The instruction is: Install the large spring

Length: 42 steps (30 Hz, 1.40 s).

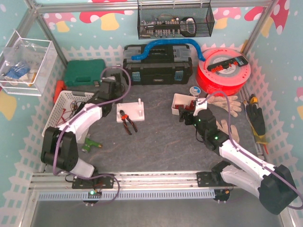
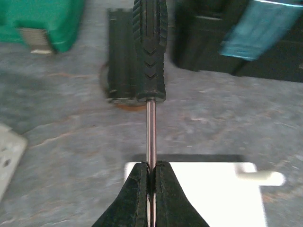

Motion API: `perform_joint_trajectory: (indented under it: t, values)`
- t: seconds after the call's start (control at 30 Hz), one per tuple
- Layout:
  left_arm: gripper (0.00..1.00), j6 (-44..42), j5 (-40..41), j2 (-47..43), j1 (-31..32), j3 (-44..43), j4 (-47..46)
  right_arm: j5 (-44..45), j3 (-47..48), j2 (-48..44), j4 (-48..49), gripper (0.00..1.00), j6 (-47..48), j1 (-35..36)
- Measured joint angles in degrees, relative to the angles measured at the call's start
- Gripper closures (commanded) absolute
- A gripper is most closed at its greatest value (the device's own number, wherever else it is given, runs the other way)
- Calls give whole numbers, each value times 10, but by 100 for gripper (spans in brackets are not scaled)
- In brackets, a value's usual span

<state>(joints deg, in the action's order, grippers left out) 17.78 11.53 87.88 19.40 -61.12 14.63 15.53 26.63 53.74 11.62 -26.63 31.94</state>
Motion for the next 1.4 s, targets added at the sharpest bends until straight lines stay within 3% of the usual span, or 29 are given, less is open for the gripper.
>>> perform_joint_trajectory:
  t: [0.2, 0.47, 0.9, 1.1, 1.27, 1.3, 1.33, 1.4]
  values:
    - [100, 15, -6, -23, -76, 59, -1, -1, 0, 0, 0, 2, 0, 0]
    - [100, 30, -23, 31, -86, 83, 1, -1, 0, 0, 0, 2, -2, 0]
    - [79, 39, -25, 93, -99, 84, 0, -1, 0, 0, 0, 2, -2, 0]
    - [51, 43, -26, 93, -100, 84, -1, -11, 0, 4, 0, 2, 1, 0]
    - [25, 48, -29, 51, -100, 85, 0, -78, 0, 15, 23, 2, 16, 0]
    - [9, 51, -29, 32, -100, 86, 1, -97, 0, 17, 31, 2, 19, 0]
    - [2, 52, -30, 12, -100, 88, 1, -117, 0, 21, 40, 2, 22, 0]
    - [1, 58, -30, -34, -100, 90, 0, -155, 0, 29, 56, 2, 27, 0]
